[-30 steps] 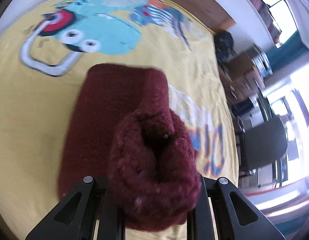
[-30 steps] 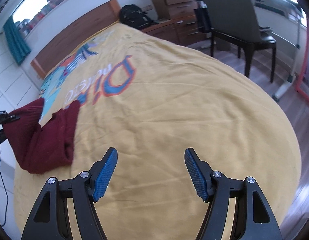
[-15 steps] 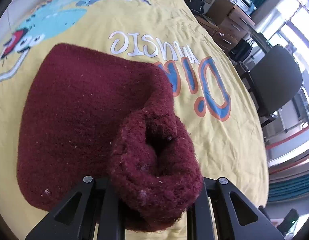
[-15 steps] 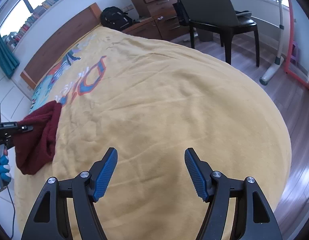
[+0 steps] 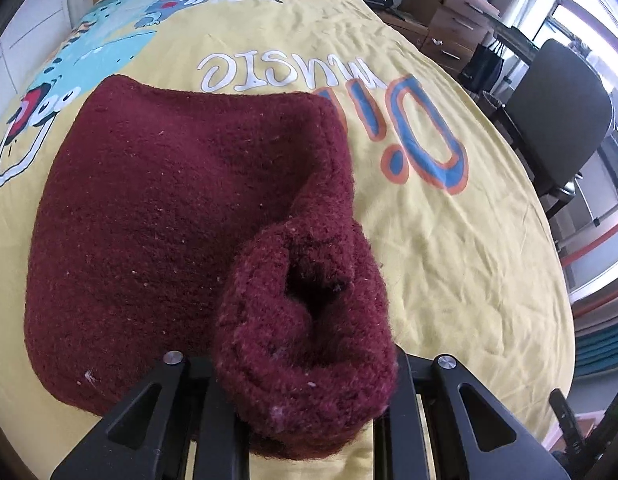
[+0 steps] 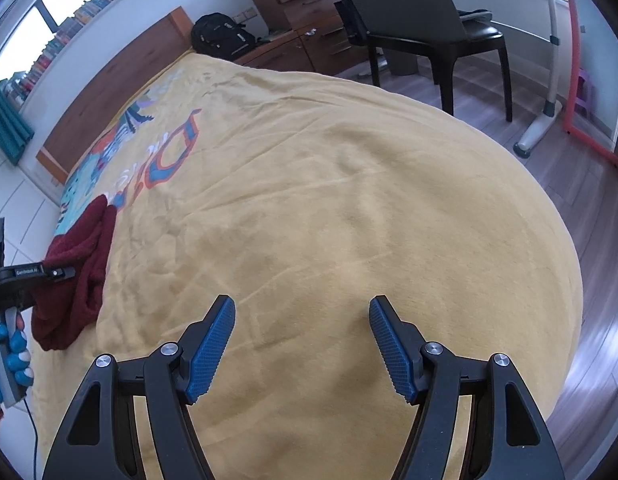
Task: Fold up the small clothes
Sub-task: 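Lift the held side with the left gripper and fold it over the sweater, then open the left gripper and withdraw it from the folded sweater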
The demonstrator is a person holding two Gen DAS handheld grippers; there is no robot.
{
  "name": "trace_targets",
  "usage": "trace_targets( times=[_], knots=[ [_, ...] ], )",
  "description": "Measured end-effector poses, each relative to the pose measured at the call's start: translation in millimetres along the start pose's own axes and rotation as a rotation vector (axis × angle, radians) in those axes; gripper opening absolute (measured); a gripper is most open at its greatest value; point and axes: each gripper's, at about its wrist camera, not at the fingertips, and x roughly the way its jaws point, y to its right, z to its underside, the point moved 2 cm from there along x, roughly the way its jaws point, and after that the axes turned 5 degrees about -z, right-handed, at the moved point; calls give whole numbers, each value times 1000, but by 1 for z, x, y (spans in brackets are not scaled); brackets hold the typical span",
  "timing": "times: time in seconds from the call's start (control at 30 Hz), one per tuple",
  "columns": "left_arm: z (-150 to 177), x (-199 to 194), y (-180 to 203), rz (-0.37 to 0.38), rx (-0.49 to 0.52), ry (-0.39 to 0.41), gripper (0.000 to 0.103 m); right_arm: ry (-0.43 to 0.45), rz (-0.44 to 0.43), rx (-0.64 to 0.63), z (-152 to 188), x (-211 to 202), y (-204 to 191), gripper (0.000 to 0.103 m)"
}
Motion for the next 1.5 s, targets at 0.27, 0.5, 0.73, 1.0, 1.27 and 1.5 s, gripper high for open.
trace_targets(
  times=[0.27, 0.5, 0.73, 1.0, 1.27, 1.5],
  knots=[
    [7, -6, 6, 82, -17, 0, 38, -9, 11, -16, 1, -4, -4, 71],
    [14, -14, 13, 160, -11, -24, 39, -3, 31, -30, -1, -13, -10, 71],
    [16, -26, 6, 259, 11, -43, 39, -1, 39, -55, -1, -20, -24, 71],
    [14, -56, -15, 276, 46, 7, 41, 6, 42, -92, -4, -27, -50, 71],
    [25, -78, -65, 248, 33, 47, 41, -7, 29, -152, 0, -27, -91, 71],
    [32, -87, -129, 190, -36, 71, 41, -31, -18, -239, 2, -14, -151, 71]
  ],
)
